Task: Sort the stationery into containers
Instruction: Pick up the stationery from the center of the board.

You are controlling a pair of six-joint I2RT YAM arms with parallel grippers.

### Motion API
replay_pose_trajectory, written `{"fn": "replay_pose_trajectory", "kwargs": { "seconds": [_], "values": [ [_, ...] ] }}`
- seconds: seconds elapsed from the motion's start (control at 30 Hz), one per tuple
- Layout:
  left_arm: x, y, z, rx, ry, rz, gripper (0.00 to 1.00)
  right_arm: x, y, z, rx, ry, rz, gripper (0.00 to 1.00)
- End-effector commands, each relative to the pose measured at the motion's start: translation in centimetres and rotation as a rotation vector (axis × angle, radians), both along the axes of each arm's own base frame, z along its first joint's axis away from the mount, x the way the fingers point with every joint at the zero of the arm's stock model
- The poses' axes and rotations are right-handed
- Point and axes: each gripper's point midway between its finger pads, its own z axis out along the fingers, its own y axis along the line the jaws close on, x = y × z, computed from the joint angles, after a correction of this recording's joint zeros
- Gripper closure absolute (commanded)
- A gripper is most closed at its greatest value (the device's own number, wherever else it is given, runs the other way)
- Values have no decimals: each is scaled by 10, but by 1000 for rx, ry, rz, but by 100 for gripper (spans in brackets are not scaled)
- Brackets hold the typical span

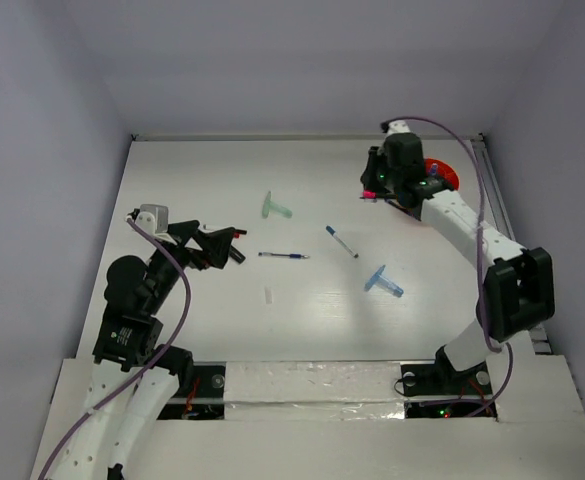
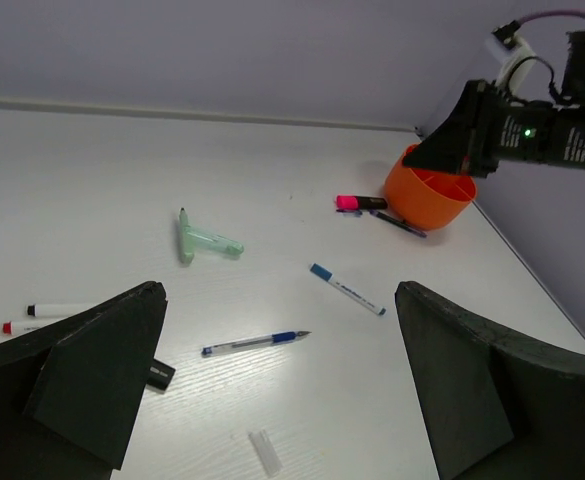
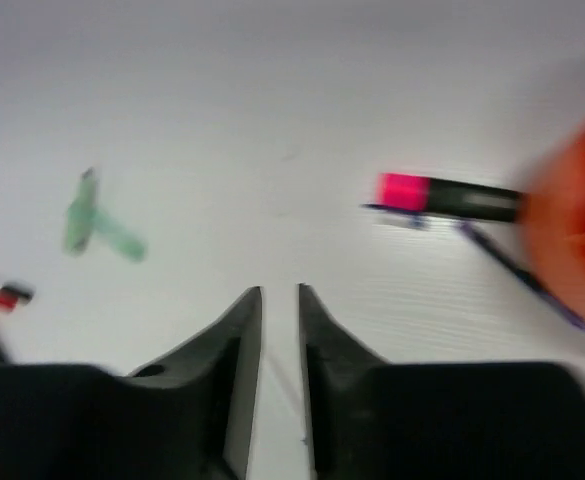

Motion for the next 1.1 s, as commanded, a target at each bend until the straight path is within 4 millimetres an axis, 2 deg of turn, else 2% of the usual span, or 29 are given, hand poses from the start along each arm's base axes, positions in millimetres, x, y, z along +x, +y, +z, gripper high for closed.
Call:
{"fn": "replay_pose_trajectory", "kwargs": {
  "seconds": [0.0,0.03,0.07,0.1,0.13,0.17,0.2,0.27,0.3,0.33,0.43,0.47,0.53,0.7,0.77,0.8,1.07],
  "values": [
    [3,6,24,-52,-42,45,1,-7,63,-17,35,19,193,86],
    [4,8,24,-55,-39,57,1,-15,88,-21,45,29,273,91],
    [5,8,23,-57,-35,62,1,-14,101,-19,51,22,310,94],
    [7,8,22,-63,-29,68,1,-15,113,-34,46,48,342,94],
    [8,9,21,-69,-24,77,1,-20,132,-38,55,53,403,92],
    [9,9,19,-71,-17,76,1,-18,143,-37,49,41,453,86],
    [11,8,18,-71,-12,75,1,-15,150,-54,40,69,492,80],
    [12,2,13,-66,3,45,1,-25,173,-67,20,88,610,71],
    [15,-2,7,-56,24,29,1,-21,179,-67,14,78,648,69],
    [14,-7,3,-45,35,-3,1,-20,182,-86,3,114,671,67],
    [23,-11,-8,-20,84,-27,1,-19,194,-102,-20,115,746,53],
    [24,-13,-10,-8,93,-38,1,-17,195,-115,-25,129,750,46],
    [28,-13,-16,-3,115,-45,1,-15,204,-119,-18,108,764,40],
    [29,-12,-17,4,113,-44,1,-10,219,-142,-51,96,809,39],
    [31,-9,-19,3,120,-35,1,-5,225,-144,-73,76,815,39],
    [33,-8,-21,4,128,-29,1,-3,226,-154,-80,87,816,39],
    [36,-9,-23,-1,138,-45,1,10,234,-169,-108,32,812,45]
  ]
}}
